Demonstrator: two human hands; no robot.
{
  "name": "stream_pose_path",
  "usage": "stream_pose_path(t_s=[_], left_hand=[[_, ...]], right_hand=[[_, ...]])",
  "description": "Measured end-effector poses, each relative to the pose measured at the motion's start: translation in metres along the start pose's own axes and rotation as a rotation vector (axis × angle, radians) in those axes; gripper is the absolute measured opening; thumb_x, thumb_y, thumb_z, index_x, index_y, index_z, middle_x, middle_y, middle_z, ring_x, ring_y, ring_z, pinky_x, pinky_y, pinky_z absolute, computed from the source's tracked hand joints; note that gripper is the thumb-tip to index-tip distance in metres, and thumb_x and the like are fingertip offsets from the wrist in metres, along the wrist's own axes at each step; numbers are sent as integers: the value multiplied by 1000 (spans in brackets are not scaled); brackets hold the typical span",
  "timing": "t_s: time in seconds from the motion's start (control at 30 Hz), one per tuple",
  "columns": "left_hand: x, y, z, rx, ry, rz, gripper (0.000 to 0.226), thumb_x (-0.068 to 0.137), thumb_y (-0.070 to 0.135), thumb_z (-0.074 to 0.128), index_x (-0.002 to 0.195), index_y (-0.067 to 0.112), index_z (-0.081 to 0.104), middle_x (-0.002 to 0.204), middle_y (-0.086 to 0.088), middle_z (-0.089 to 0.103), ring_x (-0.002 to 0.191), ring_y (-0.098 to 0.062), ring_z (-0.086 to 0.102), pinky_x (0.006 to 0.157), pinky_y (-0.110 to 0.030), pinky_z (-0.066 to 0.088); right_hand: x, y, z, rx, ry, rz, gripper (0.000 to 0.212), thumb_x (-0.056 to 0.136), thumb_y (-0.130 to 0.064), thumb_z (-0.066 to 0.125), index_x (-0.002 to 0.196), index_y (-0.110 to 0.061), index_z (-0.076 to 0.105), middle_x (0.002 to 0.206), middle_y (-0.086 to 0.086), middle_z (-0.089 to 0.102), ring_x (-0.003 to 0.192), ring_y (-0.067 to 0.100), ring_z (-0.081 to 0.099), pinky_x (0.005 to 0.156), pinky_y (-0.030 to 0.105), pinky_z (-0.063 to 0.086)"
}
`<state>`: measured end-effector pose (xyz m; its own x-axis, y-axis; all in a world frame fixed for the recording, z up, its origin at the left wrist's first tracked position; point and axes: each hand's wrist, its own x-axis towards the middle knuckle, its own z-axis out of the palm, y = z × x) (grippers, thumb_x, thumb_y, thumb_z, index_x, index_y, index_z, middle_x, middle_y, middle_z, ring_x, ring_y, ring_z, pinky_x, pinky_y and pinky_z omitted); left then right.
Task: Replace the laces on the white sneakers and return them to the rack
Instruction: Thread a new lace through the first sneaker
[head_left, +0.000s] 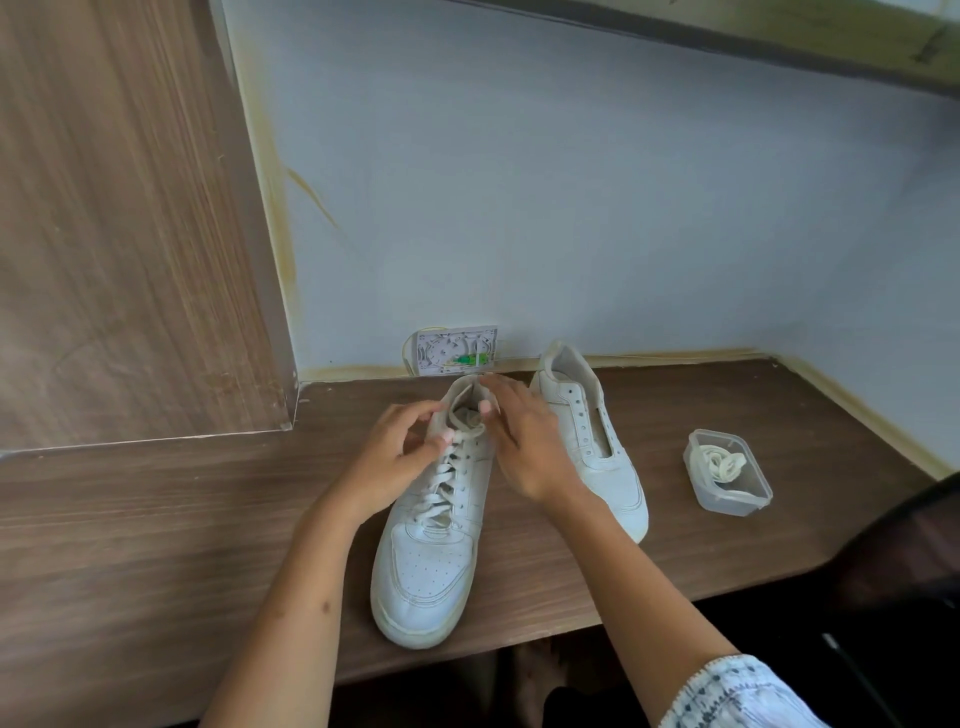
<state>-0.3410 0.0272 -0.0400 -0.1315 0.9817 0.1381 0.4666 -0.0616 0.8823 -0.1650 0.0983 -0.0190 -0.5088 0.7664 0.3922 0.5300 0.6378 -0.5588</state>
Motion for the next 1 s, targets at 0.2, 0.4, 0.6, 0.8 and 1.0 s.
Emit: stream_pose_path(t_s=[0.2,0.4,0.6,0.8,1.0], left_hand=[[-14,10,7,60,-164,-92,98,74,45,78,151,31,20,140,15,23,128,0,25,102,-22,27],[-14,5,12,114,-187,-168,127,61,63,81,155,27,4,154,13,15,145,-10,14,116,-35,22],[-21,6,45,187,24,-307,130,57,63,80,154,20,5,159,-3,18,142,-25,27,111,-44,35],[-3,10,43,195,257,-364,99,56,55,81,138,16,39,129,-7,51,117,-28,54,93,-44,49],[13,11,37,385,307,-460,106,74,54,74,152,11,17,154,-8,31,135,-30,39,104,-47,40]], right_hand=[[3,-16,9,-85,-328,143,57,104,-49,11,138,-29,52,157,-1,33,149,11,-1,119,42,-9],[3,-3,-6,104,-11,109,55,100,-57,20,95,-22,63,92,-4,64,93,13,58,90,47,45],[-12,15,-27,54,116,150,21,99,-23,52,116,-17,64,116,-1,60,107,15,56,91,26,44],[-28,30,-40,-238,121,358,44,93,-26,59,135,-17,50,138,7,44,125,28,41,102,36,33],[-51,58,-43,-287,-105,682,100,82,-60,64,153,-14,10,155,16,19,141,38,25,113,47,27]])
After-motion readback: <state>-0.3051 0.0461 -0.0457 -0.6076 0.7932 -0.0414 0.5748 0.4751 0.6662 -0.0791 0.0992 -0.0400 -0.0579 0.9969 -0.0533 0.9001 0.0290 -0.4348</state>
